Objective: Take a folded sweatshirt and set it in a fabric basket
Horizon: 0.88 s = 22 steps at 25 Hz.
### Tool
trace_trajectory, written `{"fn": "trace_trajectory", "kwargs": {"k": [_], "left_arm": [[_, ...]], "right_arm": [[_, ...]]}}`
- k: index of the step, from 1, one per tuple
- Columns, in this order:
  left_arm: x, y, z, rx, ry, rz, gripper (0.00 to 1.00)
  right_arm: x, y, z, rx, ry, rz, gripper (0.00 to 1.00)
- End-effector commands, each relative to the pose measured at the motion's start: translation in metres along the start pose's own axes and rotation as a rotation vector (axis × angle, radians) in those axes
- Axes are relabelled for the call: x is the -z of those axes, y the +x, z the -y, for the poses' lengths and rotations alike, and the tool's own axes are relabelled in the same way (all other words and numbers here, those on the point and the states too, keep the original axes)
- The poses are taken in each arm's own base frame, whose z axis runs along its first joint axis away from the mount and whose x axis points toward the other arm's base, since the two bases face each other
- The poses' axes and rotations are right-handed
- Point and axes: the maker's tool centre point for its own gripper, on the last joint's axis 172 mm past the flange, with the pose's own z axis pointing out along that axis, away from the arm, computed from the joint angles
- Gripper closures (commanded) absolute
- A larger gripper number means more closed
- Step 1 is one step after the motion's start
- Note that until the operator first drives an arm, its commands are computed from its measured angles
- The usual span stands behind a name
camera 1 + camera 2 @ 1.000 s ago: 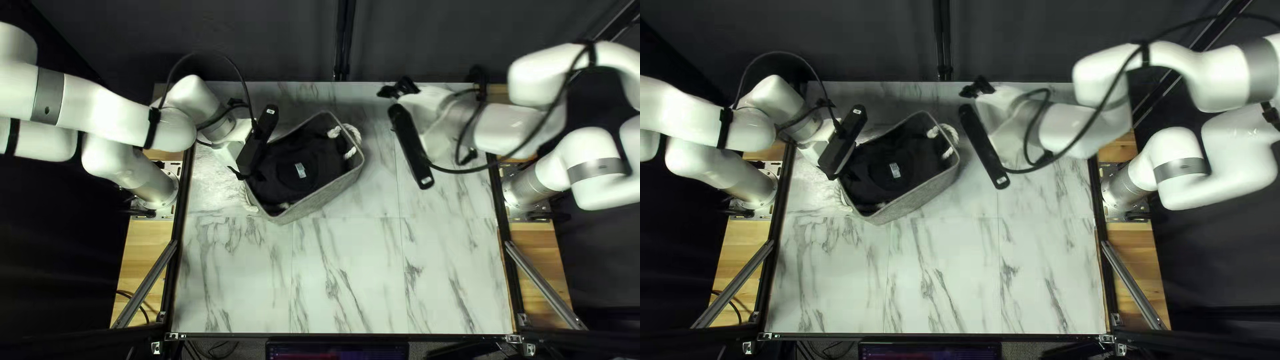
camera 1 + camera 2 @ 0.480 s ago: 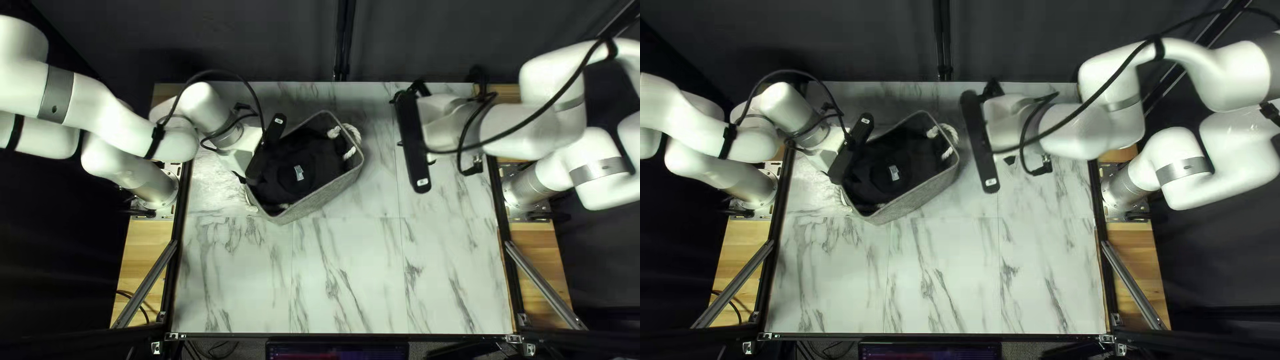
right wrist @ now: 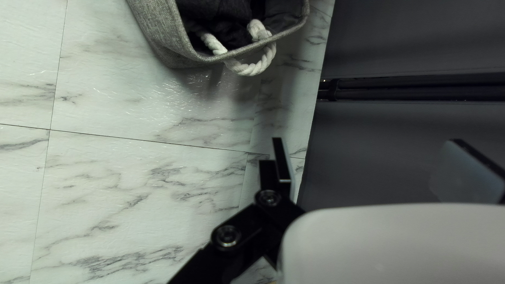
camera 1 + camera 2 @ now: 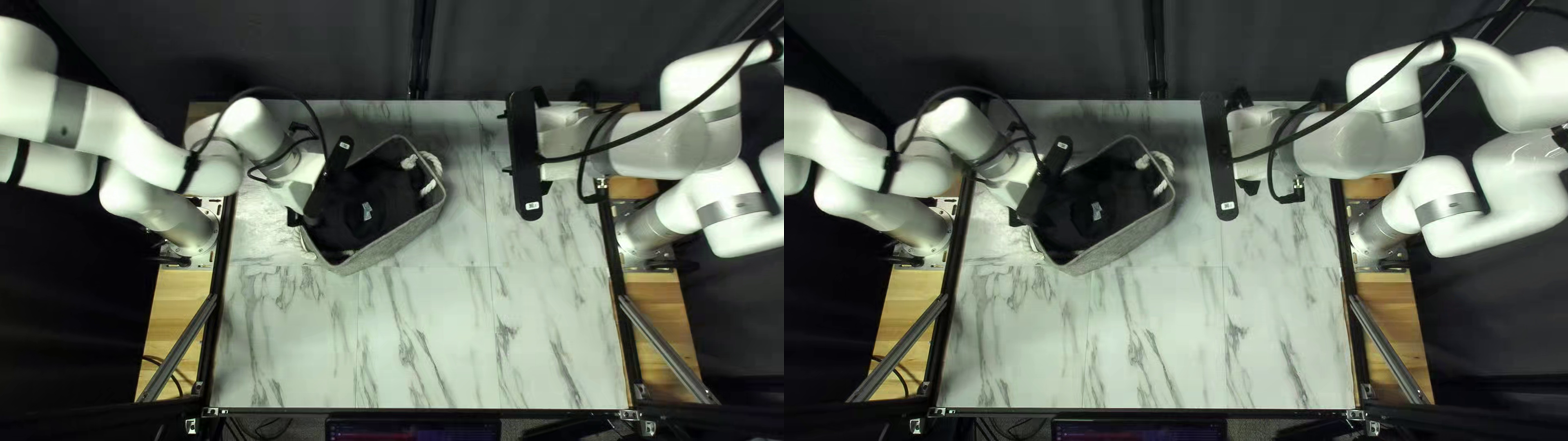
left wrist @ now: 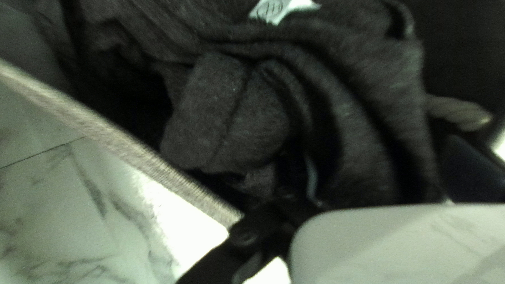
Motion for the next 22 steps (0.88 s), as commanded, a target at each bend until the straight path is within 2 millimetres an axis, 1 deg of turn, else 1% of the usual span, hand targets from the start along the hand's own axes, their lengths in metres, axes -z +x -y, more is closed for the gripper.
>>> {"fn": "trace_trajectory", "kwargs": {"k": [1,4,6,8,11,14,16,19,22], "left_arm": [[0.009,0.012,-0.013,-0.081,-0.027,-0.002,0.00],[0.012,0.019,-0.020,-0.156,-0.050,0.003,0.00],[0.017,0.028,-0.025,-0.229,-0.076,-0.001,0.00],[0.009,0.036,-0.029,-0.285,-0.108,0.002,0.00],[-0.006,0.049,-0.029,-0.360,-0.162,0.024,0.00],[-0.011,0.058,-0.022,-0.423,-0.202,0.037,0.00],[-0.015,0.065,-0.010,-0.471,-0.215,0.044,0.00],[-0.020,0.066,0.000,-0.507,-0.220,0.041,0.00],[-0.021,0.061,0.016,-0.533,-0.228,0.046,0.00]], "right_arm": [[0.003,-0.008,-0.009,-0.048,0.002,0.006,0.00],[0.006,-0.010,-0.013,-0.081,0.006,0.011,0.00],[0.005,-0.014,-0.015,-0.106,0.009,0.018,0.00],[0.003,-0.019,-0.014,-0.121,0.012,0.022,0.00],[-0.001,-0.024,-0.015,-0.140,0.016,0.025,0.00],[0.000,-0.026,-0.017,-0.151,0.016,0.030,0.00],[0.008,-0.032,-0.021,-0.164,0.012,0.029,0.00],[0.018,-0.040,-0.026,-0.182,0.013,0.021,0.00],[0.026,-0.048,-0.028,-0.202,0.016,0.015,0.00]]}}
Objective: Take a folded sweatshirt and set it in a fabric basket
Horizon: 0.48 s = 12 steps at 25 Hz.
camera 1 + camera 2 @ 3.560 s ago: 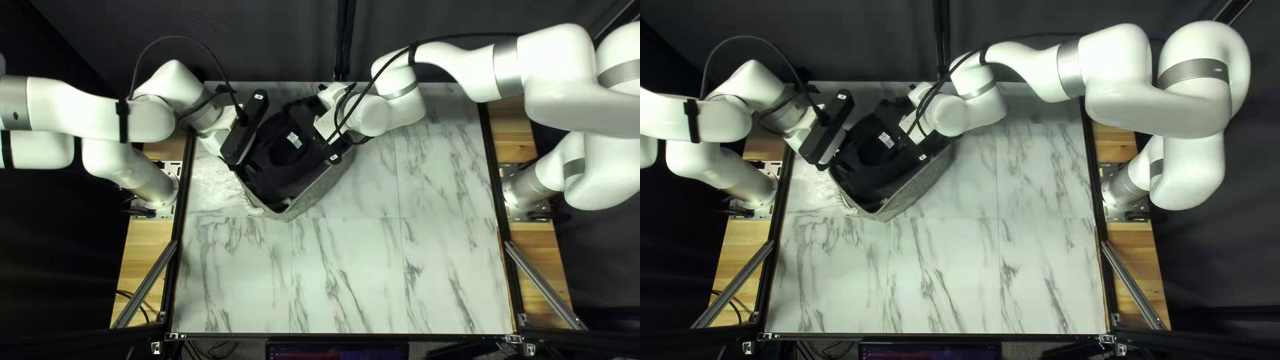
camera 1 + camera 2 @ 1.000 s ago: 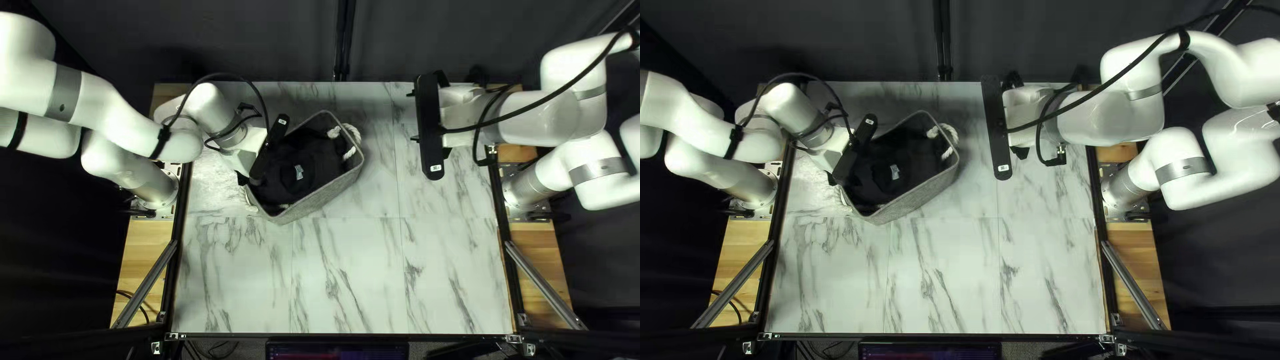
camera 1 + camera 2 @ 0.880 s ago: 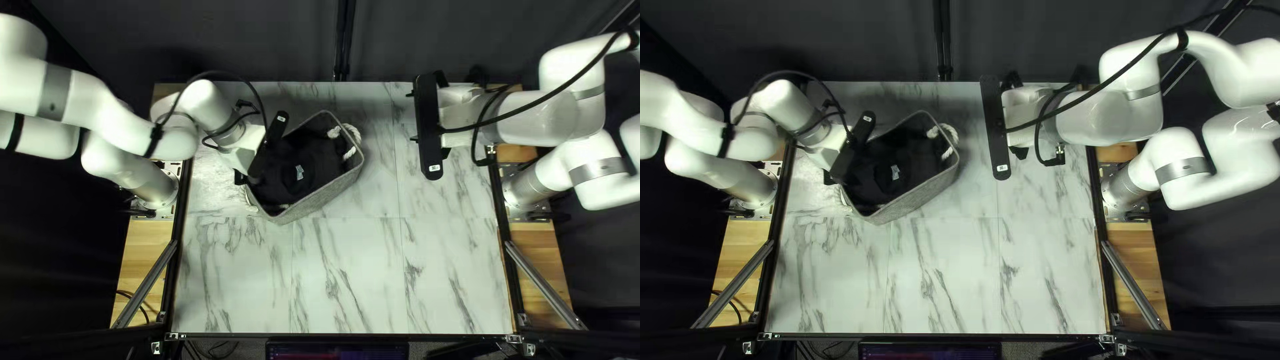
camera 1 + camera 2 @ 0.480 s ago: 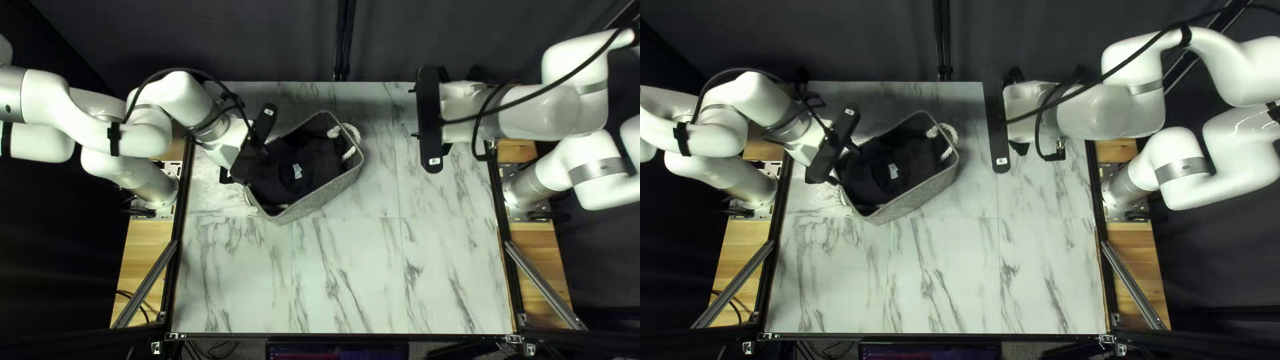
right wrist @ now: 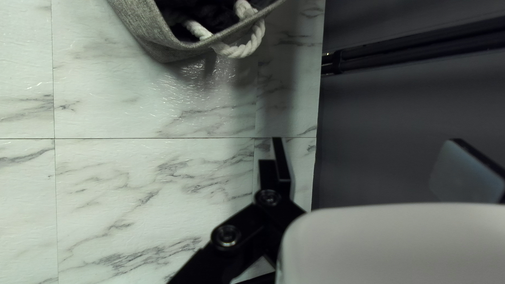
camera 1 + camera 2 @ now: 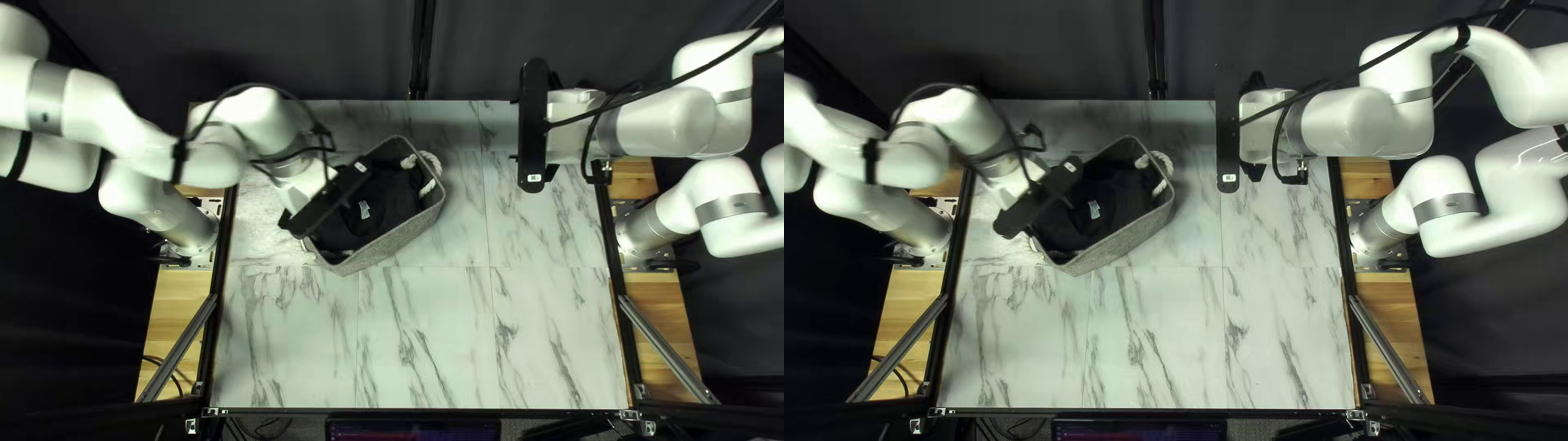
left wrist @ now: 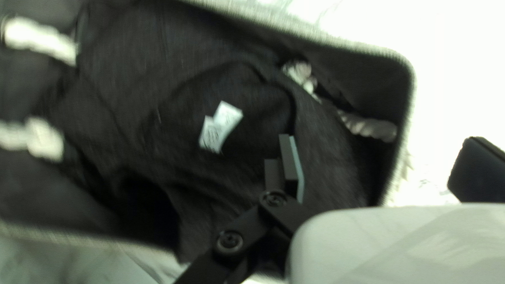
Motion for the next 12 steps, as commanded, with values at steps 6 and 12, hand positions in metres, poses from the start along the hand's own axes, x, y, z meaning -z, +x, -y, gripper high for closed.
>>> {"fn": "trace_trajectory", "kwargs": {"k": [6,12], "left_arm": [[-0.002,-0.043,0.027,-0.089,0.021,0.012,0.00],[-0.021,-0.053,0.014,-0.089,-0.006,0.035,0.00]], "right_arm": [[0.014,-0.017,-0.004,-0.039,-0.004,0.001,0.00],[0.009,-0.018,-0.004,-0.047,-0.007,0.000,0.00]]}}
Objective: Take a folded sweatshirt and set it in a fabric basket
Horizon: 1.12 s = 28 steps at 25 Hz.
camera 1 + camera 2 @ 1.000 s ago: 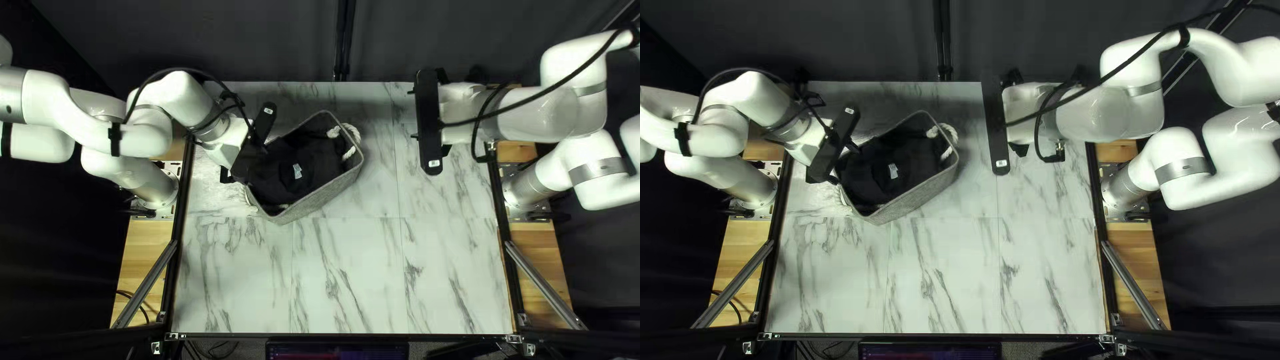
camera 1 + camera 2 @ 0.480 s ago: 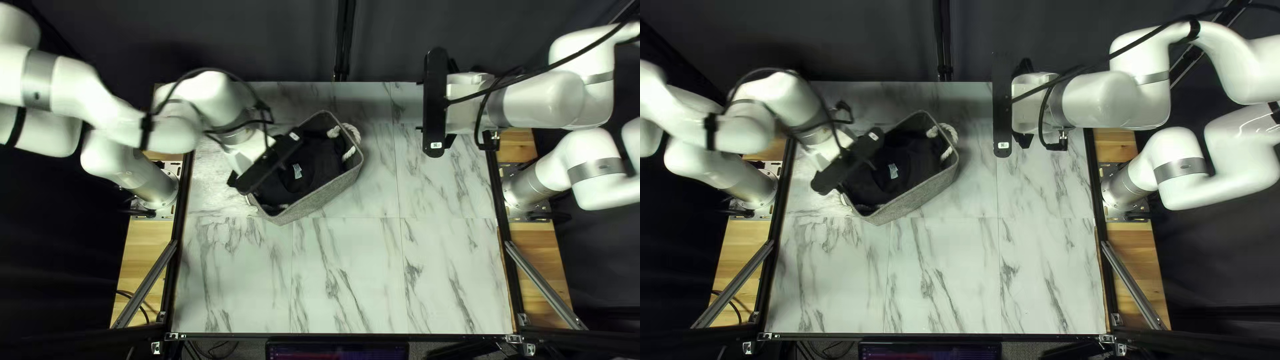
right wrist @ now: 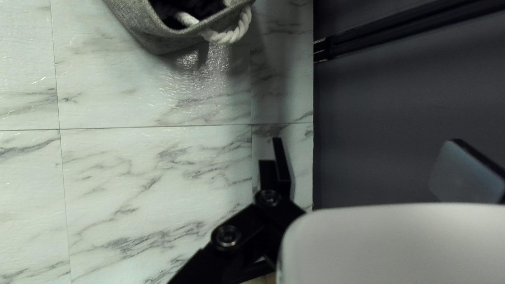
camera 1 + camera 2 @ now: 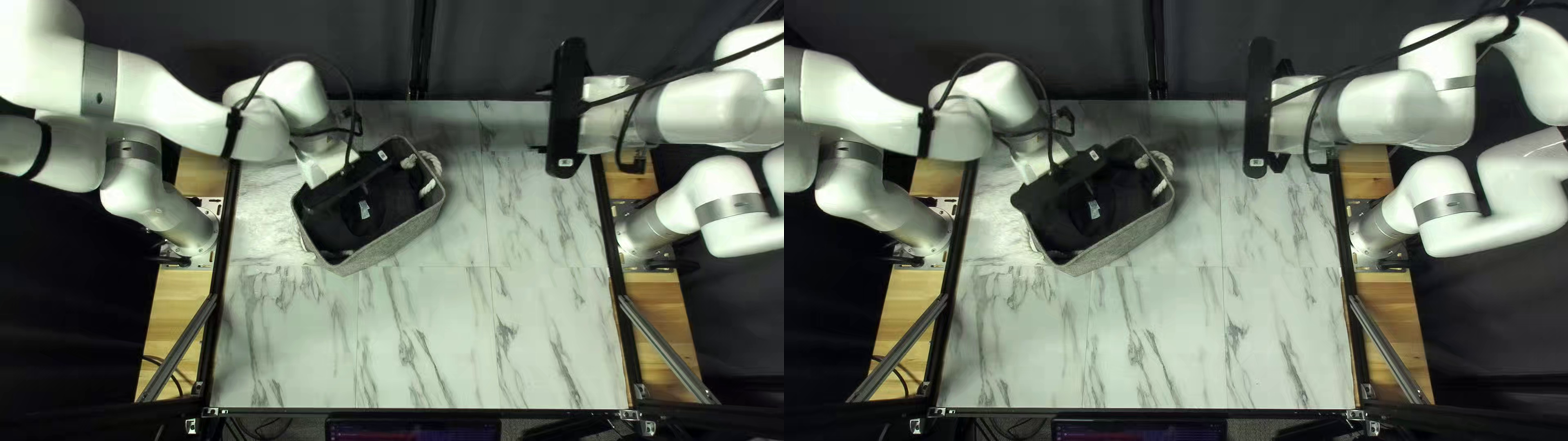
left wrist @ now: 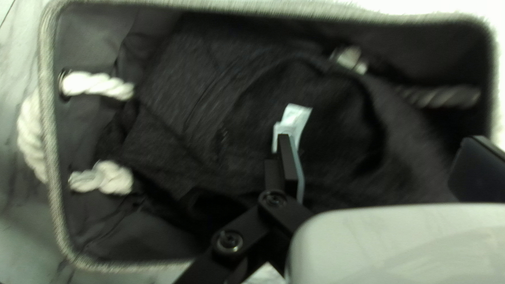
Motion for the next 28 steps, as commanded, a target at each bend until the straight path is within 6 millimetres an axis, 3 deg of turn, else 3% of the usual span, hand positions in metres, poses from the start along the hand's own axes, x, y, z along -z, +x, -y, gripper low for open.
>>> {"fn": "trace_trajectory", "kwargs": {"k": [1,8,12,19,28], "left_arm": [[-0.013,-0.005,-0.011,-0.002,-0.020,0.008,0.00],[-0.033,-0.017,-0.028,0.017,-0.049,0.018,0.00],[-0.046,-0.024,-0.024,0.039,-0.065,0.021,0.00],[-0.080,-0.016,-0.018,0.067,-0.092,0.062,0.00],[-0.007,0.009,-0.039,0.019,-0.018,0.048,0.00]], "right_arm": [[0.000,0.000,0.000,-0.001,-0.003,-0.002,0.00],[-0.001,0.000,0.000,0.001,-0.008,-0.007,0.00],[-0.004,0.005,0.004,0.011,-0.006,-0.006,0.00],[-0.008,0.004,0.009,0.021,-0.004,0.000,0.00],[-0.004,0.002,0.007,0.020,-0.005,-0.001,0.00]]}}
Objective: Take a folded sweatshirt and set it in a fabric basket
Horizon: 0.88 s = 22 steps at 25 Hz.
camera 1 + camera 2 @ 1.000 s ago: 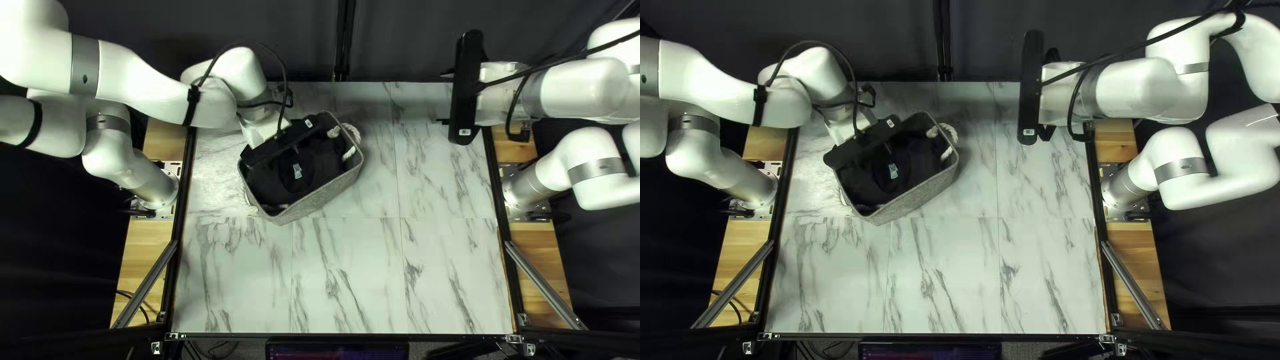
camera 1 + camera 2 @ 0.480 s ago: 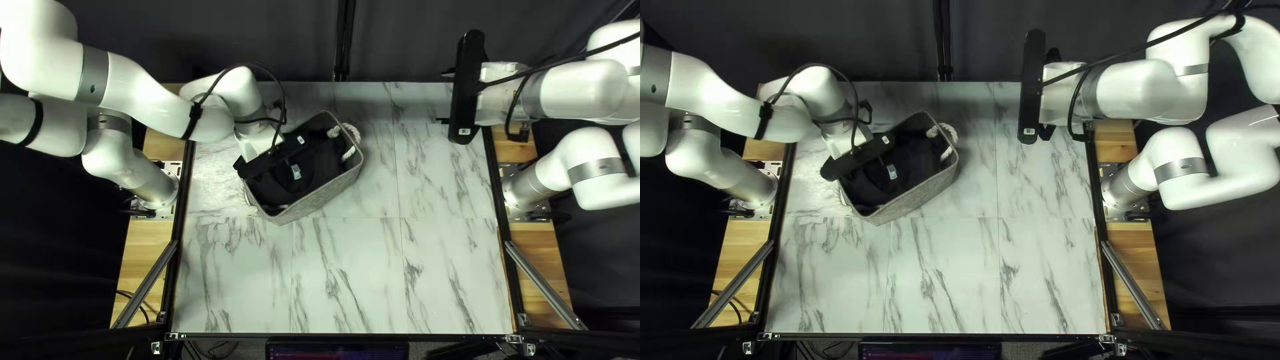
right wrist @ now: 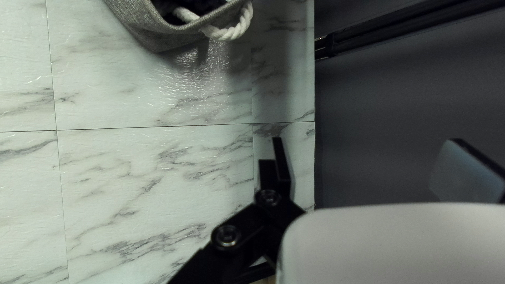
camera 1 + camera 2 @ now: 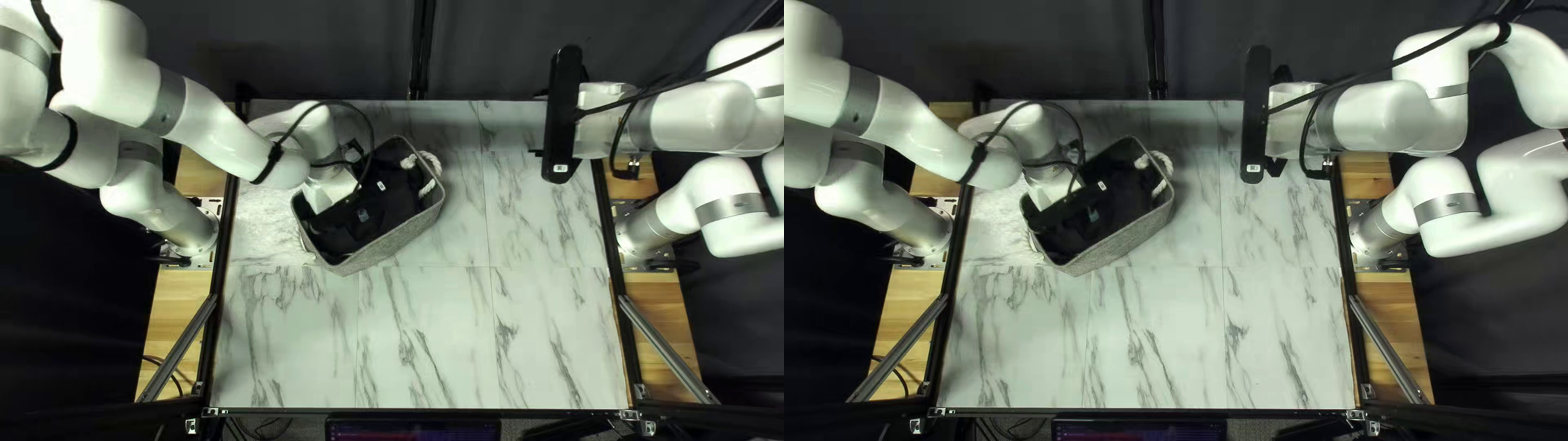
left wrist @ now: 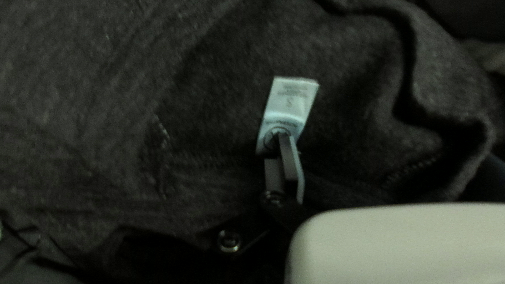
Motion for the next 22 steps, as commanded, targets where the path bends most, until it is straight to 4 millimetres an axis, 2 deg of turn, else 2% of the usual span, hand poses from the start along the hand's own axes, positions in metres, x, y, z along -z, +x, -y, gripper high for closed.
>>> {"fn": "trace_trajectory", "kwargs": {"k": [1,5,10,15,22], "left_arm": [[0.033,0.009,-0.018,-0.034,0.031,0.000,0.00],[0.052,0.004,-0.017,-0.031,0.091,0.003,0.00],[0.048,-0.014,-0.004,0.079,0.157,0.004,0.00],[0.051,-0.018,-0.006,0.206,0.184,0.016,0.00],[0.021,-0.025,0.001,0.287,0.148,0.038,0.00]], "right_arm": [[-0.002,-0.001,0.000,-0.002,0.001,0.000,0.00],[-0.005,0.000,0.002,-0.001,0.006,0.002,0.00],[0.002,-0.002,0.002,0.000,0.001,0.001,0.00],[0.007,-0.007,-0.002,-0.004,-0.005,-0.003,0.00],[0.007,-0.004,0.000,-0.002,-0.005,-0.002,0.00]]}}
